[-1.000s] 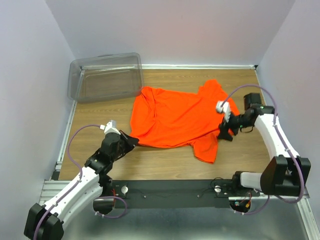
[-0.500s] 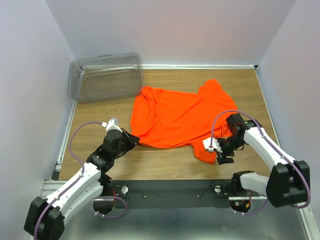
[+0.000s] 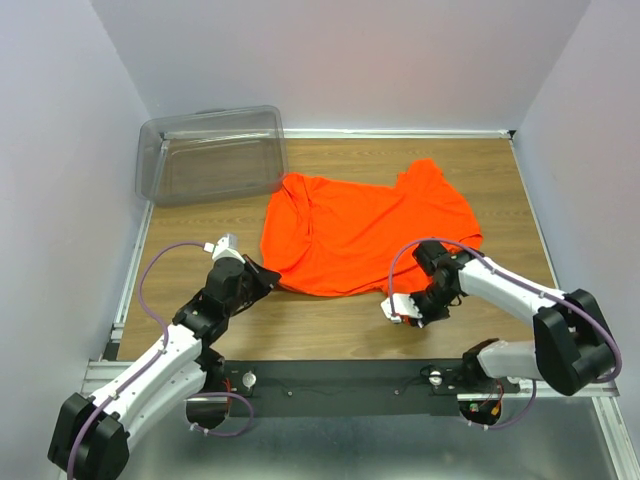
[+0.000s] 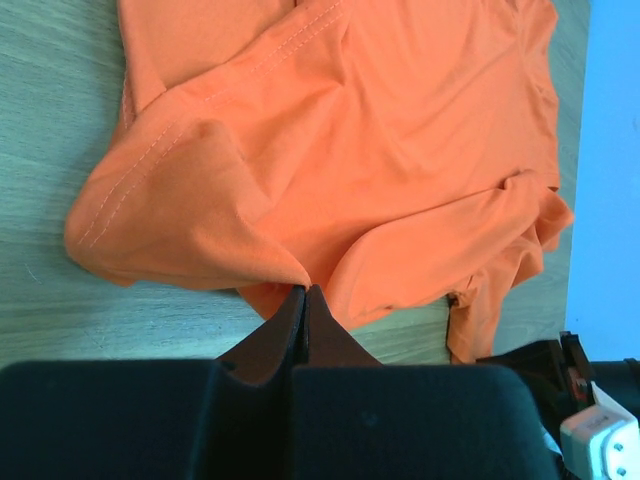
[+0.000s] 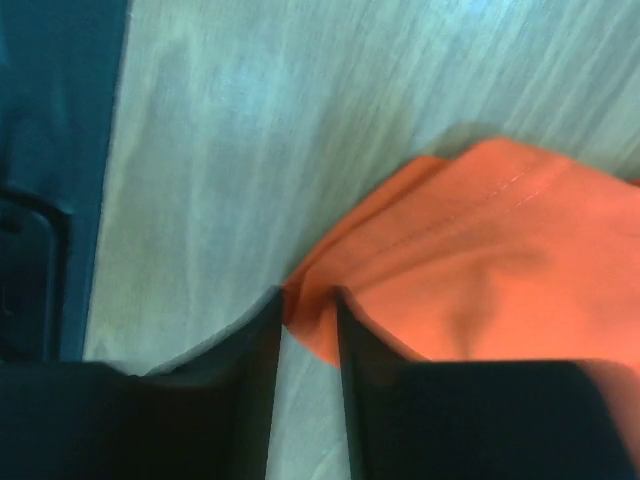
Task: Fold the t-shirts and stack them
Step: Flatten the tshirt out
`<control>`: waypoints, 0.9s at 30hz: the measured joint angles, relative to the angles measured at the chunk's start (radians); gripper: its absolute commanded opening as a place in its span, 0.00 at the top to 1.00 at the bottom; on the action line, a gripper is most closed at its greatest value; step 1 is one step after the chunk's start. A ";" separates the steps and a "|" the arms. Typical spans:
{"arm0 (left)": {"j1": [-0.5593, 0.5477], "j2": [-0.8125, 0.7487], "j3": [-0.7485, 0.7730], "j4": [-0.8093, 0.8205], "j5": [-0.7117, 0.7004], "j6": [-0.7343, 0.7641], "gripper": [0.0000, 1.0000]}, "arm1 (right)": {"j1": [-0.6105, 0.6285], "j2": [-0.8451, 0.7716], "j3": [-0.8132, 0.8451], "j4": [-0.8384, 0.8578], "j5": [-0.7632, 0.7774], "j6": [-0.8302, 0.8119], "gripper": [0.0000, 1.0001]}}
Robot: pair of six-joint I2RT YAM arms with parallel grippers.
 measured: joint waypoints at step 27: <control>0.000 0.148 0.102 -0.058 0.090 0.095 1.00 | -0.099 -0.575 0.404 -0.346 0.347 0.323 1.00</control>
